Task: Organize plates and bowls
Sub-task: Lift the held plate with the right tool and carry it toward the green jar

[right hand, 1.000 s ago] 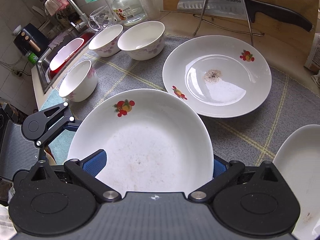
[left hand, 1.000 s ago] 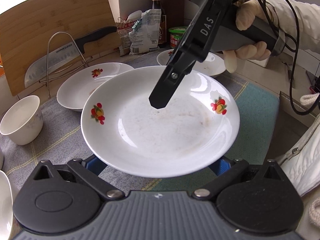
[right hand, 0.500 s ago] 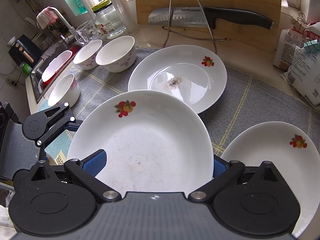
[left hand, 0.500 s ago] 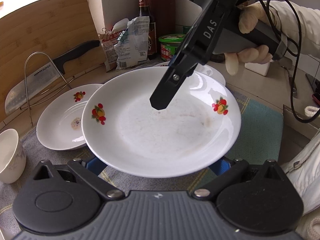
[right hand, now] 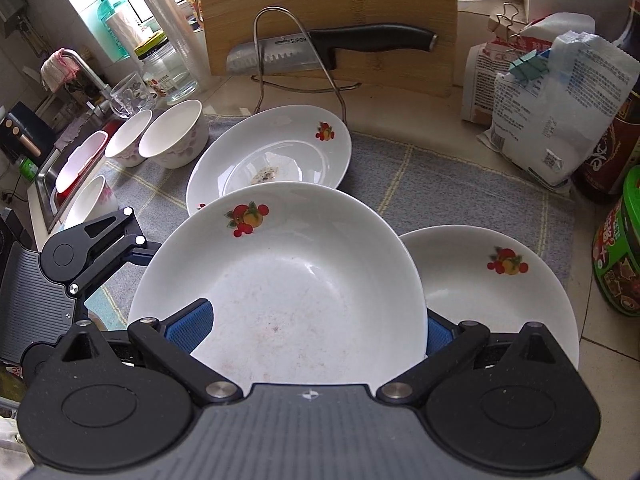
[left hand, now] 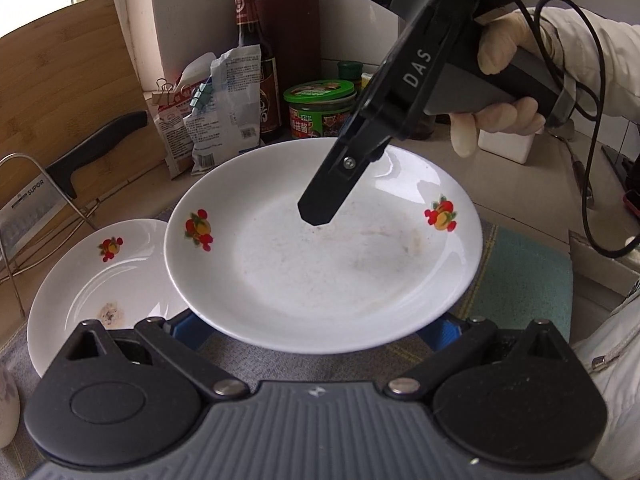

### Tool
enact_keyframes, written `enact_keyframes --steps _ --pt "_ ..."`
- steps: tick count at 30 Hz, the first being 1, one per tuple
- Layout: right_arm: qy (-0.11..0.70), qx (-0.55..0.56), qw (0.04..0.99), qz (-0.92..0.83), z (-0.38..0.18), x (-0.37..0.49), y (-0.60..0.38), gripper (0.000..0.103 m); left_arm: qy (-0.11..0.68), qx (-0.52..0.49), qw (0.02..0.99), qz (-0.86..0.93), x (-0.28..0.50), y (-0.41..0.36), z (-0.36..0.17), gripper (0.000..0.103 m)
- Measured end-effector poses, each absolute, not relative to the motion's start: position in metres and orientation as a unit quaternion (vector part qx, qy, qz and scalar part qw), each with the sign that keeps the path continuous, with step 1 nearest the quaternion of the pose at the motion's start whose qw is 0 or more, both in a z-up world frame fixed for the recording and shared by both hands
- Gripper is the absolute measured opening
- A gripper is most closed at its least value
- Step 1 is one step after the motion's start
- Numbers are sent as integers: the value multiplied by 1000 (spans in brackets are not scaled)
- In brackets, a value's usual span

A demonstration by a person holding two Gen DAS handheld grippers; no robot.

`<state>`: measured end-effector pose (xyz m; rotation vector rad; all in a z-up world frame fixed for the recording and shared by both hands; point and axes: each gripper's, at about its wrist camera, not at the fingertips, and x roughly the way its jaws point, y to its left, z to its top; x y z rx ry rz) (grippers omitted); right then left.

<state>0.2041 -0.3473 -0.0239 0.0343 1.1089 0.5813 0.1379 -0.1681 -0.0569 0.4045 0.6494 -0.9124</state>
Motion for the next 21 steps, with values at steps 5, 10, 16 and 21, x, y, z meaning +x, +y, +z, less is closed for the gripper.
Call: enact_keyframes --steps 5,10,16,21 --pt "518 23 815 258 -27 205 -364 103 308 191 823 -438 148 -184 -62 103" --pt "516 28 821 242 -30 207 -379 103 308 194 818 -445 158 -195 -64 103" --pt "519 39 823 226 -39 209 -396 103 309 196 815 -449 168 -206 -66 103" --pt "520 44 825 219 -44 211 -404 103 310 200 813 -451 175 -213 -69 103"
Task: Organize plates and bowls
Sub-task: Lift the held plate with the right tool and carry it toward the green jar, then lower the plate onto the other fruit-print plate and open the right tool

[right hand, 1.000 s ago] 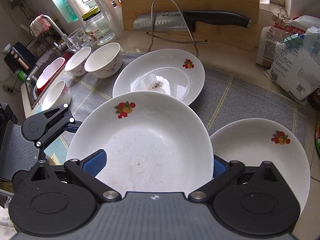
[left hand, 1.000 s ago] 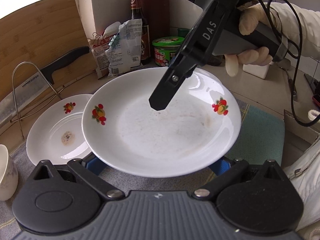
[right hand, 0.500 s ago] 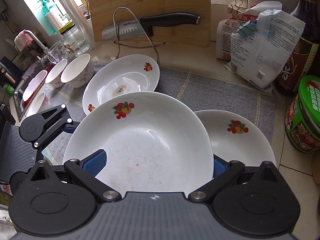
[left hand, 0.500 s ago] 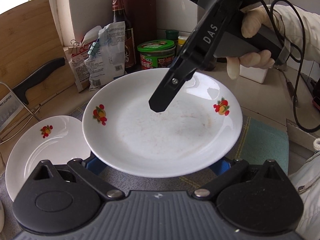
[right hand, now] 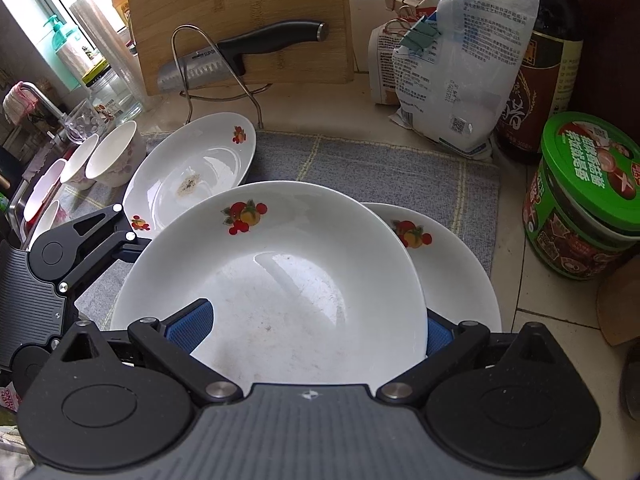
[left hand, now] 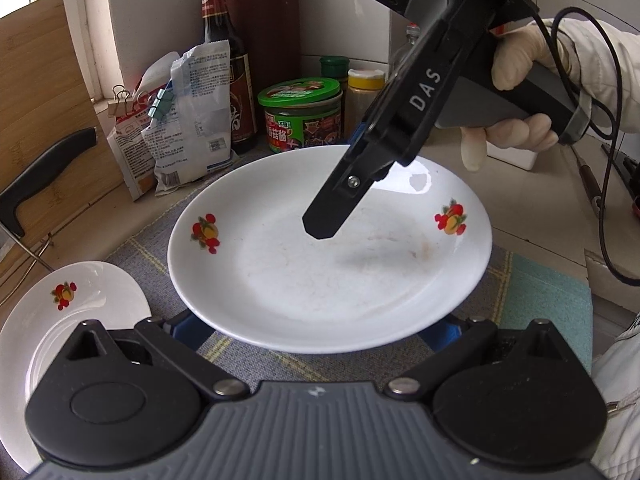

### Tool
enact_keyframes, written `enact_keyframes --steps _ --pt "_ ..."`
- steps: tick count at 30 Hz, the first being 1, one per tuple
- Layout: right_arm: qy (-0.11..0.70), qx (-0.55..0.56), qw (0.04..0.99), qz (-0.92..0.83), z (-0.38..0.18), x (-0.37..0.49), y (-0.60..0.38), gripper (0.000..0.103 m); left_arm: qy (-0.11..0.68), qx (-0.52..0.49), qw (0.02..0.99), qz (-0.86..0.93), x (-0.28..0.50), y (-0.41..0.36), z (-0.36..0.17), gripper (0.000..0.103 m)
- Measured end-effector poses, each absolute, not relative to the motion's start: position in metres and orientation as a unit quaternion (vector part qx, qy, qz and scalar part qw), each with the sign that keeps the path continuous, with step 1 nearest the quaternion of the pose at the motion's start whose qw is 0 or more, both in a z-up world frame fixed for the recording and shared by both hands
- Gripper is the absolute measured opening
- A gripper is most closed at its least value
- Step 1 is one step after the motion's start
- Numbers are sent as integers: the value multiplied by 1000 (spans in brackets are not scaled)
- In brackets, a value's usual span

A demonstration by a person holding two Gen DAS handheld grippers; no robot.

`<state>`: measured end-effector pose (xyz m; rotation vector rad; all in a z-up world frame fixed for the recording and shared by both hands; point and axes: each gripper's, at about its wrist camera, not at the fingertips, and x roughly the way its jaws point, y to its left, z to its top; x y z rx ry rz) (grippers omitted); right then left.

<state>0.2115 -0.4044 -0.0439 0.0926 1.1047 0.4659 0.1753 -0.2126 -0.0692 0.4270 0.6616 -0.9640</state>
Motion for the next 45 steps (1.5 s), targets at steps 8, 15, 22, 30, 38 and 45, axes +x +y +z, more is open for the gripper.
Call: enact_keyframes --steps 8,15,22,30,38,45 --pt "522 47 825 211 -50 214 -412 103 315 206 808 -453 180 -218 -72 102" --pt "525 48 824 209 -57 215 -415 103 322 211 803 -454 183 -223 -76 102" --pt "530 53 821 204 -63 217 -420 103 331 217 793 -463 186 -226 -77 103" --pt "532 52 821 203 -66 217 -422 103 335 231 787 -463 185 -229 -83 102" --pt "534 55 820 199 -68 217 -423 103 338 232 784 -467 187 -231 -84 102" --pt "534 49 821 194 -67 215 -422 103 338 233 784 -466 187 -232 -84 102"
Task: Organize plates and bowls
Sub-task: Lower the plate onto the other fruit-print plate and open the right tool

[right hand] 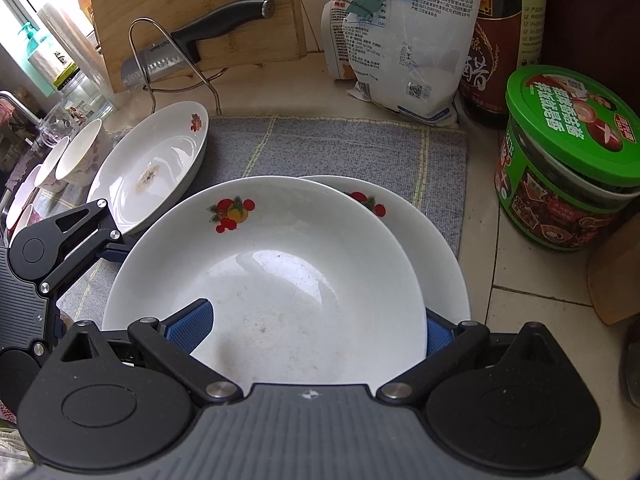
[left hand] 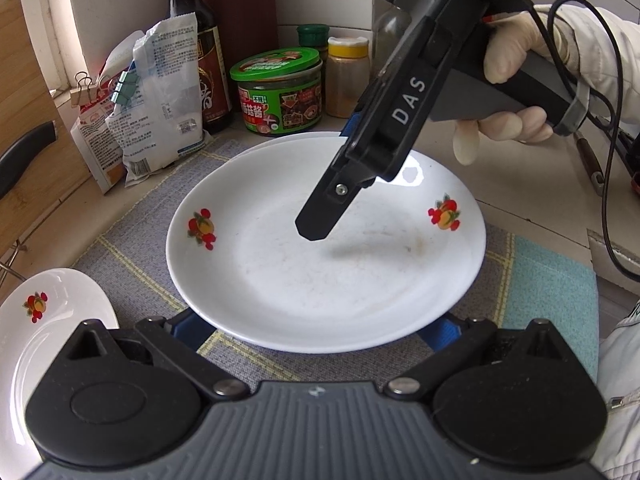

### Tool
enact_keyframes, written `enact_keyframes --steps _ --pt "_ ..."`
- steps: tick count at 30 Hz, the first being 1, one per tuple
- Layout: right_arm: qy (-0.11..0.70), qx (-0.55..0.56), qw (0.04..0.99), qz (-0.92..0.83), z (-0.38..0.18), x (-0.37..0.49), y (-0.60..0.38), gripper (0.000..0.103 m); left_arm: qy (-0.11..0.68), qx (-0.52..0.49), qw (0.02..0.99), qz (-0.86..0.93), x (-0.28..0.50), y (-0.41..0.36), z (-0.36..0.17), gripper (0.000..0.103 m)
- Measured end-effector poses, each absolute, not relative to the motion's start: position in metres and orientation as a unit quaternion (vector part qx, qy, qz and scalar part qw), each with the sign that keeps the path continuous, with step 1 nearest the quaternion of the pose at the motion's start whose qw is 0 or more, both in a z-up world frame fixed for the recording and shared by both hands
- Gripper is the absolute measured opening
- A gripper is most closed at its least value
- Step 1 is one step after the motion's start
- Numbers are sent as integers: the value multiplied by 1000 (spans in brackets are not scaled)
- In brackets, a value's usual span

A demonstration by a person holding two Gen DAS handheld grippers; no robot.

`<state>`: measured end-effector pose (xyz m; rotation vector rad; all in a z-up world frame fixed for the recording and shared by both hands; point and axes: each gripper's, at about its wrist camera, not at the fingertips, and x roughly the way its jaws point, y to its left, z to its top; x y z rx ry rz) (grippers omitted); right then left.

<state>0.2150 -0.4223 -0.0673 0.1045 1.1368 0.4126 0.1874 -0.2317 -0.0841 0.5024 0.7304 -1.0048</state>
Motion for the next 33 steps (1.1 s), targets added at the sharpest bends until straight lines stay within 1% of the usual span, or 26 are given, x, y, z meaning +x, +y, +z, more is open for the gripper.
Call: enact_keyframes --steps 33 --pt "534 42 829 159 -57 203 -426 103 320 231 795 -461 180 -225 -79 102"
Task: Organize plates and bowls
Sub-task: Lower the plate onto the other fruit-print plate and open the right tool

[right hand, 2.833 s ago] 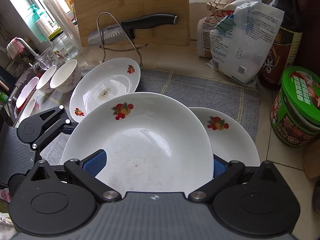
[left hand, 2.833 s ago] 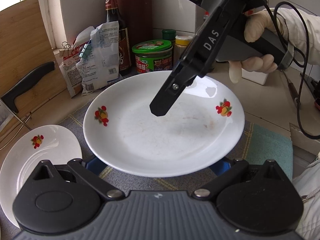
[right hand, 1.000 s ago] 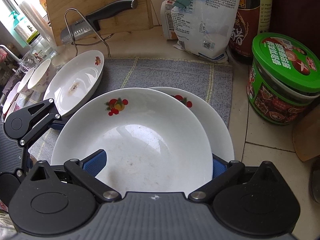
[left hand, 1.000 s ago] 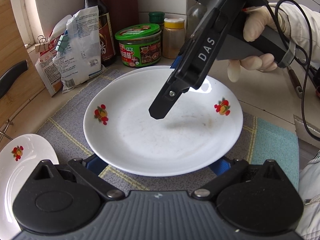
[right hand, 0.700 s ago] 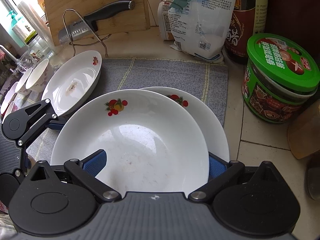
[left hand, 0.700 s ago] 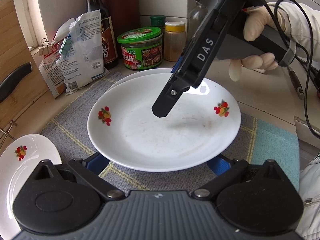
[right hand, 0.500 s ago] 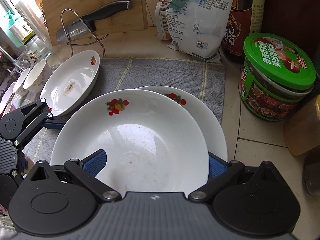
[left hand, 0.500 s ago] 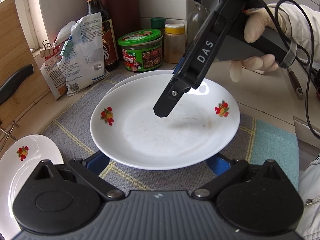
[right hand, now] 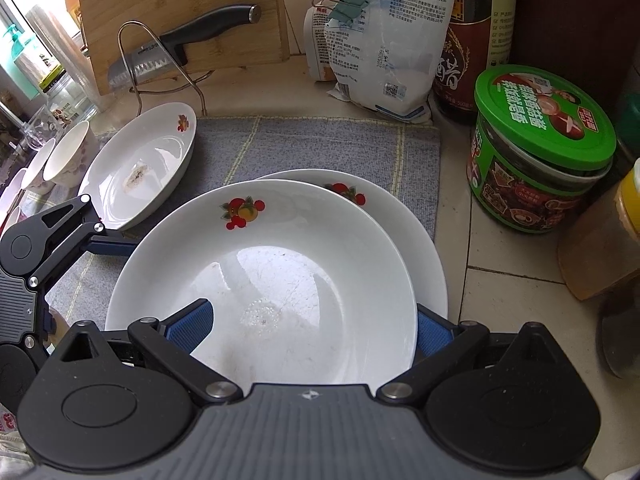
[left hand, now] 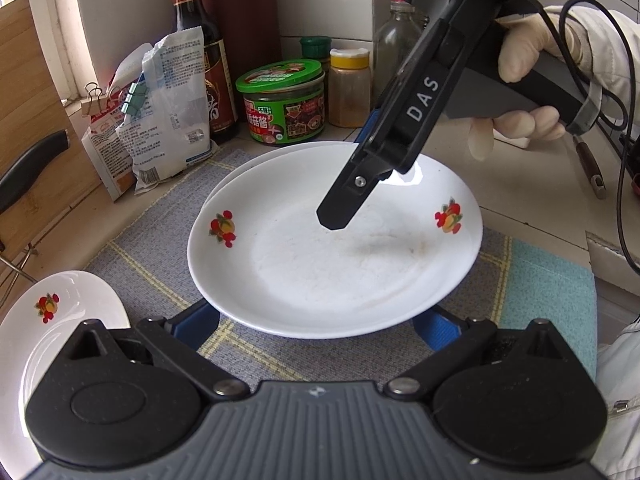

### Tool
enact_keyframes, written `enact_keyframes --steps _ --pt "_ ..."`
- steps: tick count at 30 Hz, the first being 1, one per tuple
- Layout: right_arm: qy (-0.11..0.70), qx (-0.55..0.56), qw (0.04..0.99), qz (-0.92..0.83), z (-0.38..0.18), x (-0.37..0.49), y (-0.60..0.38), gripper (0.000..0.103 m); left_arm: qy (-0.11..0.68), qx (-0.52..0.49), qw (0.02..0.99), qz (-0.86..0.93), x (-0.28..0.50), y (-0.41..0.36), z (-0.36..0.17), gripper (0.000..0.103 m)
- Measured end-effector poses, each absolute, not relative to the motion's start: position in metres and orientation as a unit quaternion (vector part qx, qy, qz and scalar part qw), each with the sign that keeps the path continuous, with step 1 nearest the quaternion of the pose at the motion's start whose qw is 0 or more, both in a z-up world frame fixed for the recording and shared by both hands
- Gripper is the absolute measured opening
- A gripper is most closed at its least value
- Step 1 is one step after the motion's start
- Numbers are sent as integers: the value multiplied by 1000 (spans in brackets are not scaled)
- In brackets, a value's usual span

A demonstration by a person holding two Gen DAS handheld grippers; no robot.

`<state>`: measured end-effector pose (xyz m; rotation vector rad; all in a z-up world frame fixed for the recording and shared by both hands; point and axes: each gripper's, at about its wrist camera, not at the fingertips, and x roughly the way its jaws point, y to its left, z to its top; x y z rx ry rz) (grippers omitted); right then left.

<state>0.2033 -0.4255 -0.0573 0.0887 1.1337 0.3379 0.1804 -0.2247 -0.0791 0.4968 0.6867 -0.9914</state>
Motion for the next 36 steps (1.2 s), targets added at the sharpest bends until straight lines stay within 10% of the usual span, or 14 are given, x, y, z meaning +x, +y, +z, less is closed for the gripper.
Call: enact_keyframes --steps 36 --pt "526 22 842 118 -46 184 -424 103 294 225 808 -458 168 -215 -64 102"
